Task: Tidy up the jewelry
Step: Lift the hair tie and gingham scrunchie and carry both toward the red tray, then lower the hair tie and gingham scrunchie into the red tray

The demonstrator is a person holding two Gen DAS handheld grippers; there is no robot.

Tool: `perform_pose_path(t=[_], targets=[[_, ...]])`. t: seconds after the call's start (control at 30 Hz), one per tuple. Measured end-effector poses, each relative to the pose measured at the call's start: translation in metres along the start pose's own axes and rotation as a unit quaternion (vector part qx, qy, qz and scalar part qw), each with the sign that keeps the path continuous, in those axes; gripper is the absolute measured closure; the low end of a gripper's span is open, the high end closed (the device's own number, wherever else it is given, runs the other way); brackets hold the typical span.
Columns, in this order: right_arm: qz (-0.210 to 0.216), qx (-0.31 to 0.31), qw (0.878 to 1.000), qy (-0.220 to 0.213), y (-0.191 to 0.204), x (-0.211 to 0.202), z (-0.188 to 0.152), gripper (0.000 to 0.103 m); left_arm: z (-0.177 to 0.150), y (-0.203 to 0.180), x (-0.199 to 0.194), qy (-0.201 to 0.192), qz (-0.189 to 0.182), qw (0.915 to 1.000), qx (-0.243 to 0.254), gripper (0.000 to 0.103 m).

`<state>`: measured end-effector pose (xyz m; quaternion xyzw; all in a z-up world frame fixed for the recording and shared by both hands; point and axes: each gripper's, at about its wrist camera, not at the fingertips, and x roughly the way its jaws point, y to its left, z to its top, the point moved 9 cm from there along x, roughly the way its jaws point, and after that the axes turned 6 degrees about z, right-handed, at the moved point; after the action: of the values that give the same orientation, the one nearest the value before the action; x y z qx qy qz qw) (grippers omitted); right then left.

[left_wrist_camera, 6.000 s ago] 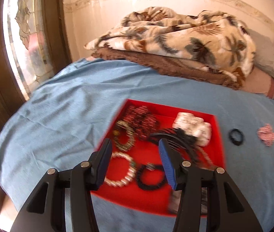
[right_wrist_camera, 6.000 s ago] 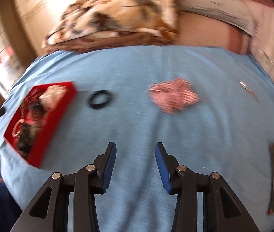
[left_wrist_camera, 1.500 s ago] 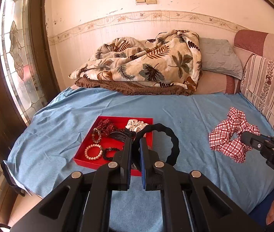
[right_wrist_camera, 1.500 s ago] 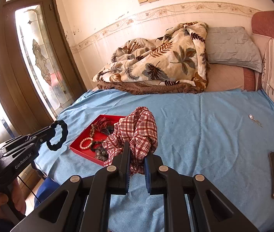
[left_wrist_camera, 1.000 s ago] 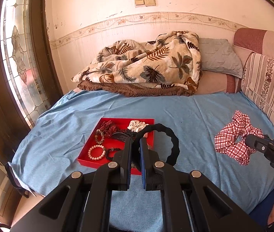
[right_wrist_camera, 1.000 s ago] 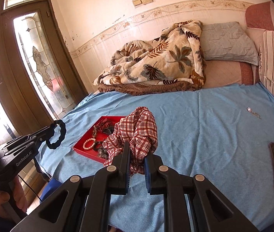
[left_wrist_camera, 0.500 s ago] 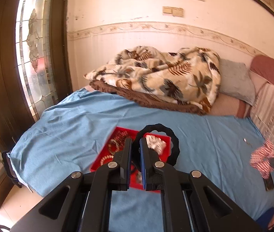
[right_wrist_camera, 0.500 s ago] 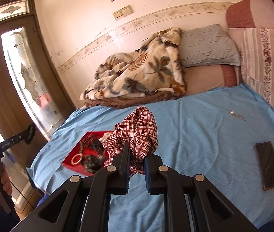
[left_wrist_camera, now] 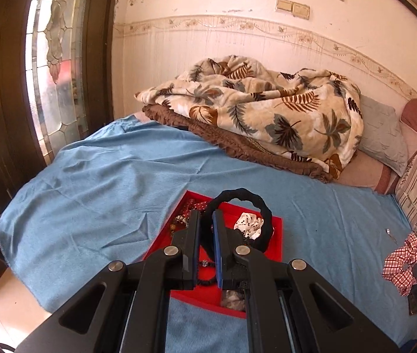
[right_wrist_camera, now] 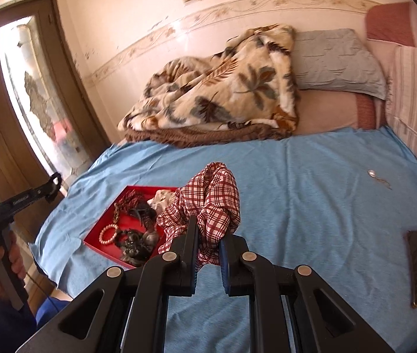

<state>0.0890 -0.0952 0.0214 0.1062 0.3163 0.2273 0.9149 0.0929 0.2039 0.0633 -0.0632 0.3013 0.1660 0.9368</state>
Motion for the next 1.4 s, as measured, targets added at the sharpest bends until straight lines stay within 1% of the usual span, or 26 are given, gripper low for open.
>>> perform_pose_path(t=[0.2,0.4,0.53,0.7,0.8,1.0,1.13,1.4], targets=[[0.012,-0.026,0.999,0.02,0.03,0.032,0.004,0.089,-0.003,-0.006,0.043,0.021,-0.011,0.9997,0.012,0.095],[0.025,-0.053,0.997,0.047,0.06,0.072,0.001,0.089,-0.008,0.0,0.08,0.038,-0.008,0.999,0.02,0.095],[0.033,-0.062,0.996,0.06,0.075,0.096,0.0,0.089,-0.015,0.012,0.099,0.053,-0.013,0.9985,0.005,0.095],[0.043,-0.068,0.994,0.075,0.087,0.124,-0.001,0.089,-0.032,0.022,0.125,0.087,-0.023,0.9958,-0.014,0.095],[0.047,-0.068,0.993,0.089,0.092,0.144,-0.003,0.089,-0.04,0.026,0.134,0.097,-0.018,0.995,-0.015,0.095],[0.053,-0.071,0.99,0.109,0.098,0.171,-0.005,0.089,-0.046,0.021,0.142,0.104,-0.011,0.9945,-0.006,0.095],[0.051,-0.076,0.989,0.117,0.1,0.182,-0.006,0.089,-0.049,0.012,0.148,0.108,-0.01,0.9941,0.005,0.095],[0.041,-0.069,0.989,0.126,0.09,0.199,-0.002,0.089,-0.057,-0.001,0.156,0.12,-0.012,0.9924,0.022,0.095]])
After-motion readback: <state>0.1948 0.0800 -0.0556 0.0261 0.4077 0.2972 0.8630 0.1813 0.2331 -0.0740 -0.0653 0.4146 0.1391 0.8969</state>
